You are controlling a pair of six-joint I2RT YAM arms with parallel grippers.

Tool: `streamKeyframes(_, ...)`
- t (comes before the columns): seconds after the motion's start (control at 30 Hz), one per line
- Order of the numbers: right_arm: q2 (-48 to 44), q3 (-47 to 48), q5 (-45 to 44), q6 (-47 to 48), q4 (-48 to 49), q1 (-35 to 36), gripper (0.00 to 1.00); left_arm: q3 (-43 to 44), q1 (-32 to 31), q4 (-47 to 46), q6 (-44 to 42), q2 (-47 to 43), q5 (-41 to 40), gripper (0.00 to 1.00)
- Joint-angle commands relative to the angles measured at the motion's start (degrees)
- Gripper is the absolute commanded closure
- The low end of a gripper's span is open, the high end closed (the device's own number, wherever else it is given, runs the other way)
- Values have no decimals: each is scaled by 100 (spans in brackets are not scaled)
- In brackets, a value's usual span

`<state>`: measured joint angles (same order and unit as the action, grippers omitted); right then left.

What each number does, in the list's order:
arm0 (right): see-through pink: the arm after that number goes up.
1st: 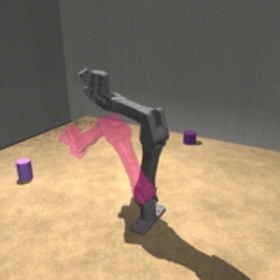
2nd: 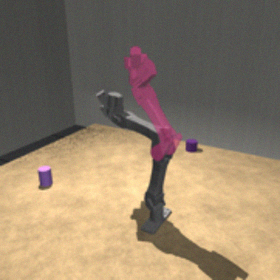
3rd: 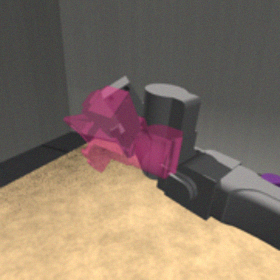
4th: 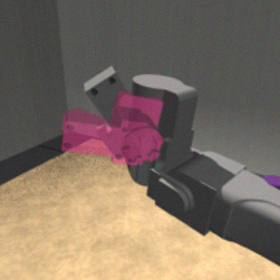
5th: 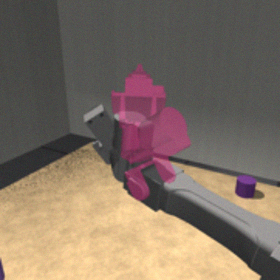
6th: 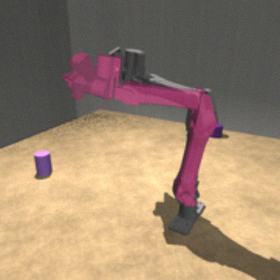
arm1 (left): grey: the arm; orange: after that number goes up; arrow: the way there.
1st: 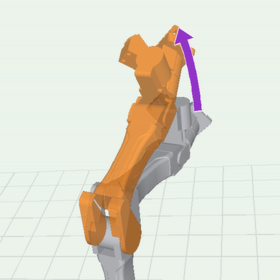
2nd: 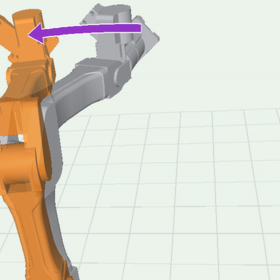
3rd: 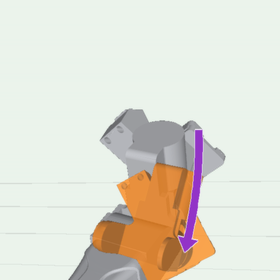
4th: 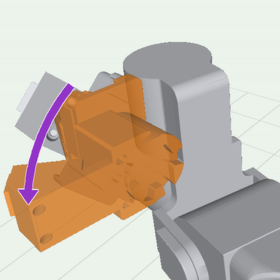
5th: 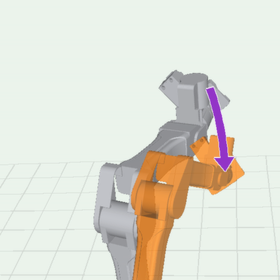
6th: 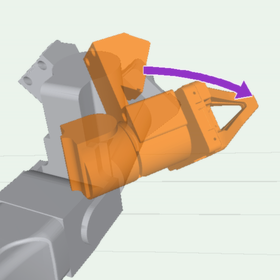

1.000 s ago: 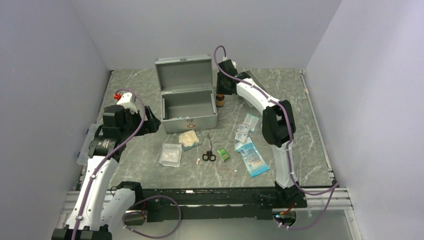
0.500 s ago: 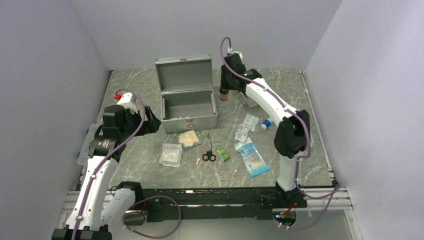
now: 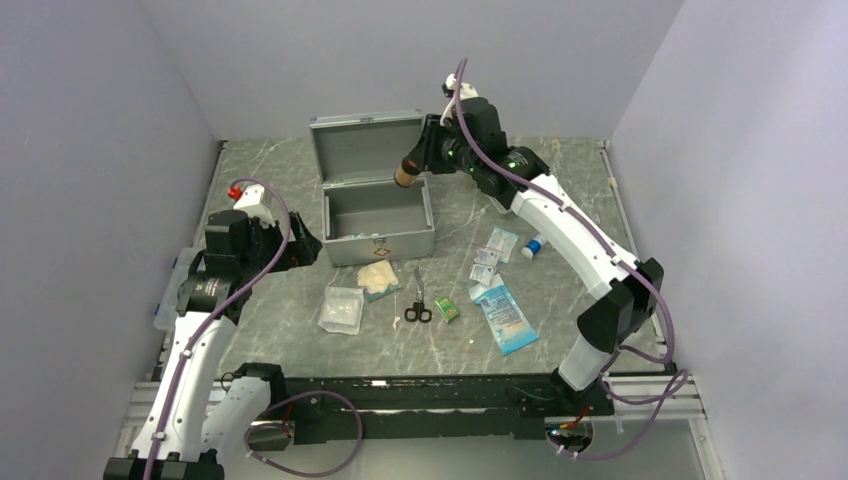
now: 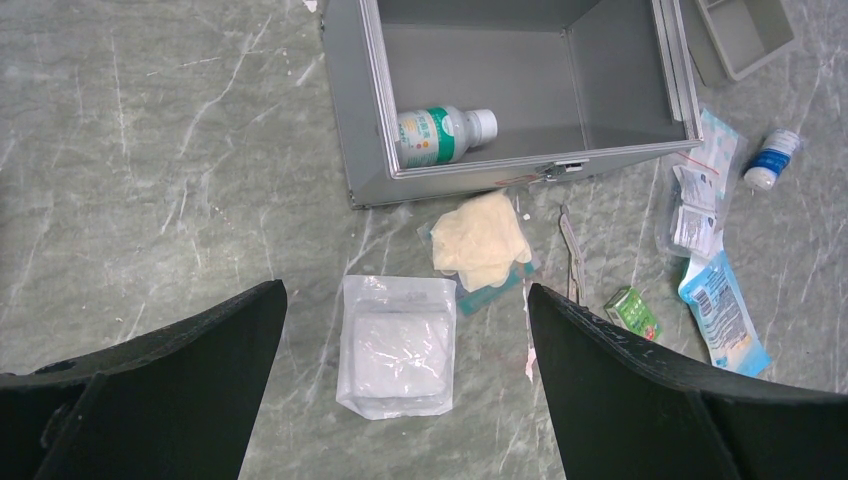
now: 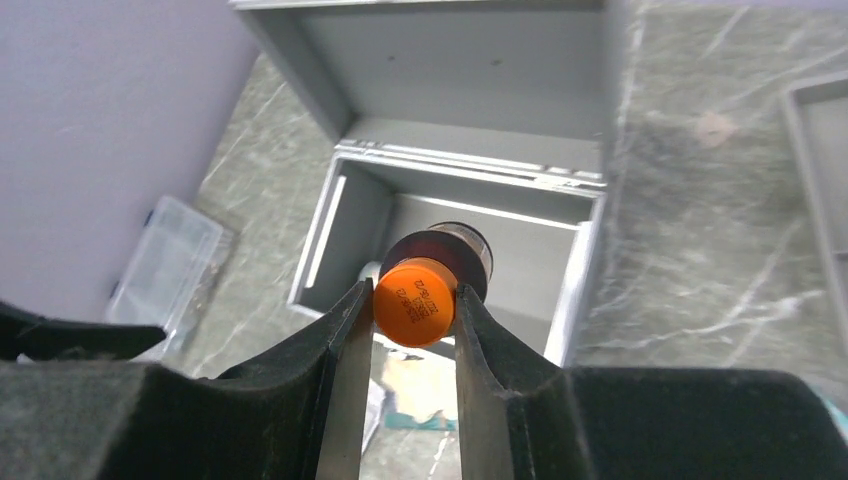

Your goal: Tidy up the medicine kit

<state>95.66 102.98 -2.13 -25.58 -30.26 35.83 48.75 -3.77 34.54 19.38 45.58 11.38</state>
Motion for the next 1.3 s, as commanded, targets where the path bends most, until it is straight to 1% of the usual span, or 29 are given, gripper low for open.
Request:
streamKeyframes(0.0, 197, -235, 885, -526, 958, 66, 100, 72, 34, -154, 66, -116, 71, 1)
streamKeyframes(0.2, 562, -867, 1415, -1418, 2270, 126, 100, 69, 34, -131, 60, -165, 28, 1)
streamKeyframes(0.37, 1183, -830, 1722, -1973, 2895, 151, 100, 64, 34, -132, 57, -189, 22, 1)
streamKeyframes(0.57, 1728, -765, 1723, -2448, 3265, 169, 100, 54, 34, -141, 62, -216, 42, 1)
streamKeyframes(0.93, 2392, -1209, 1841, -3467, 4259, 243, 100, 53, 34, -150, 68, -199, 83, 1)
streamKeyframes(1.27, 2853, -1105, 1627, -3863, 4209, 299, 100, 54, 34, -150, 66, -176, 101, 1)
